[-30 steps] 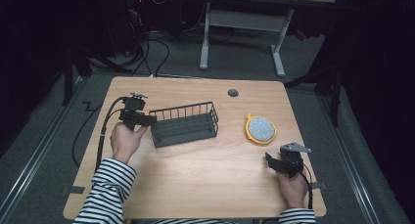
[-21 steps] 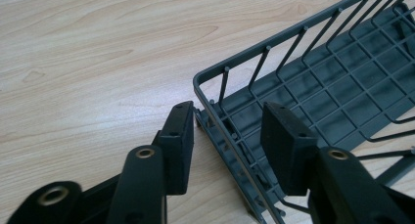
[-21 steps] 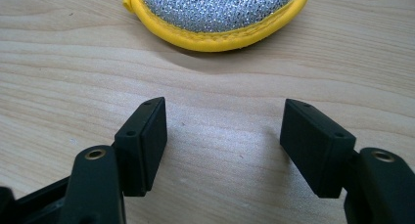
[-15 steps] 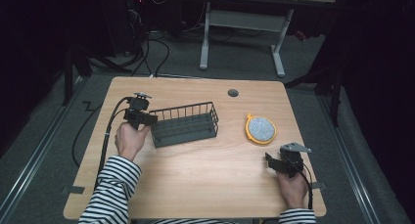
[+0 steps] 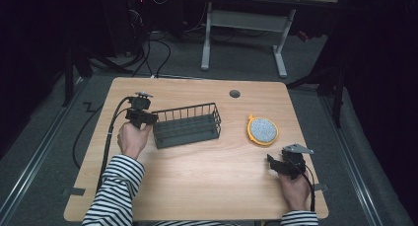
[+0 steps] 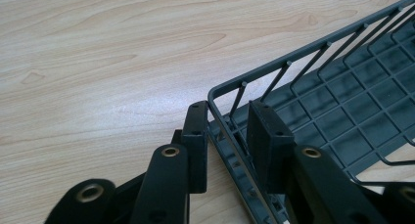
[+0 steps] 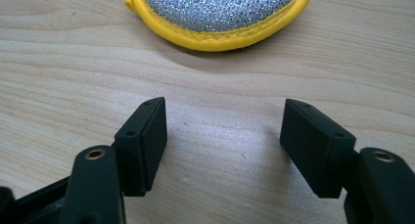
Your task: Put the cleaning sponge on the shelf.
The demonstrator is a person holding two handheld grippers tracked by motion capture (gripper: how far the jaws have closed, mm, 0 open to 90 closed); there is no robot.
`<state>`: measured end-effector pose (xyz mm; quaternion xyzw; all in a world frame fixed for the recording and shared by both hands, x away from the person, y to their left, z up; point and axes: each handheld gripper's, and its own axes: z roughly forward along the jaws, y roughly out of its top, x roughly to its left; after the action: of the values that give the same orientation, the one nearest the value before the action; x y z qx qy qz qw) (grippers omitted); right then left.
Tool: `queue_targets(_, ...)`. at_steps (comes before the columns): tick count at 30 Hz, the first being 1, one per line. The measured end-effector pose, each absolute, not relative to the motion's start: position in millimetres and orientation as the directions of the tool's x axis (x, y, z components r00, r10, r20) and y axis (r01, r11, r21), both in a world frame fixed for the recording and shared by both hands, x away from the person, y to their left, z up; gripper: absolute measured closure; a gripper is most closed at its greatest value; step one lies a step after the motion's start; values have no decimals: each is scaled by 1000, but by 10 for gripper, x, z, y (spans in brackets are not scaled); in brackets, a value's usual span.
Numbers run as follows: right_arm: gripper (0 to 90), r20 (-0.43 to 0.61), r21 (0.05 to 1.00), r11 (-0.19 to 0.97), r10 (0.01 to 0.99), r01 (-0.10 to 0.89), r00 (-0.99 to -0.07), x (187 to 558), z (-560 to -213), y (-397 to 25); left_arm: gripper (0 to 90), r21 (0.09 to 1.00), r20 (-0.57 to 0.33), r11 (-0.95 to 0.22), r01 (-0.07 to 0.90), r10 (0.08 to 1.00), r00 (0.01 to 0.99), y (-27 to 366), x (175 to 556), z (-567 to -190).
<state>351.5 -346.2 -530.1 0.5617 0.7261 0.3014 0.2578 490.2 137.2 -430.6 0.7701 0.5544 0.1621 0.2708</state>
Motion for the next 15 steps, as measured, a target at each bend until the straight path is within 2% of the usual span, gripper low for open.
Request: queue_targets(15, 345, -28, 725, 186, 970, 663, -241, 3518, -5300, -3470, 724, 609, -98, -223, 761, 931, 351, 1311, 4942, -4324)
